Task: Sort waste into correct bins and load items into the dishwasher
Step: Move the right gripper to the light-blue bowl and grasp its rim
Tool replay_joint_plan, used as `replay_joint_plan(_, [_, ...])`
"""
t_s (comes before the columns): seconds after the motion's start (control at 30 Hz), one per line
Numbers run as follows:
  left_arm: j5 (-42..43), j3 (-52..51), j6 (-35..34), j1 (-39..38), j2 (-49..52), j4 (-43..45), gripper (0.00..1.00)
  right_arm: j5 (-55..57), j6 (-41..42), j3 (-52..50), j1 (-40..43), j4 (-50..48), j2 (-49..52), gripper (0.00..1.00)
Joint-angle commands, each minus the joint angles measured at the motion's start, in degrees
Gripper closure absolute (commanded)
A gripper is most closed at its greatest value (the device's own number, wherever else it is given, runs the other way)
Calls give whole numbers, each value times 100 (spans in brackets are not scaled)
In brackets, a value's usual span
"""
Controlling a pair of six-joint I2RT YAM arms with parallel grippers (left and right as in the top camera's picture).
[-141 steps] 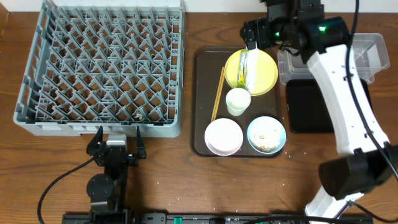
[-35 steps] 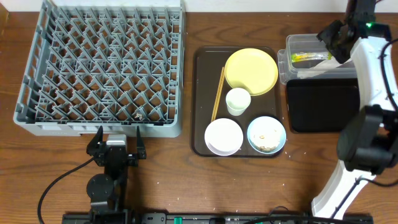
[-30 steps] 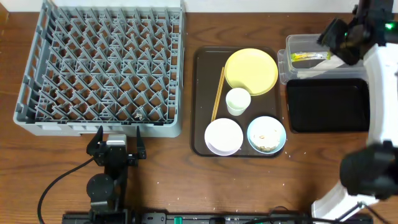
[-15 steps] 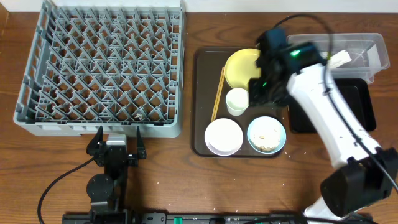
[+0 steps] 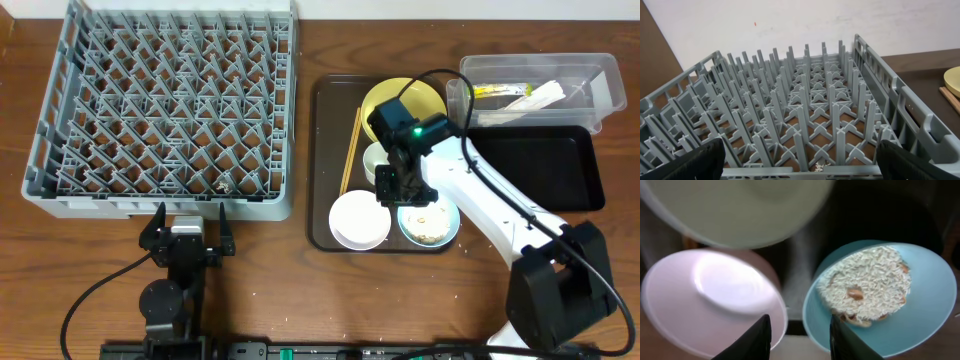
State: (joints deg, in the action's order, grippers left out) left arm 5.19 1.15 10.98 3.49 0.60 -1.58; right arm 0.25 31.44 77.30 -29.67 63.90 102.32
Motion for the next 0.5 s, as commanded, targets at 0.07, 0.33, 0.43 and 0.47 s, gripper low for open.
replay_joint_plan(0.07, [61,-92,79,-24,-37,-199,2,439,435,-492,-26,-428,22,65])
replay_joint_plan(0.33, [61,-92,79,-24,-37,-199,2,439,457,-1032,-31,-1012,22,68])
replay_joint_plan(0.43, [61,-92,79,-24,-37,-199,2,439,455,-1047,-31,-977,22,76])
replay_joint_plan(0.47, [61,-92,79,-24,-37,-199,2,439,455,-1047,-31,-964,22,79])
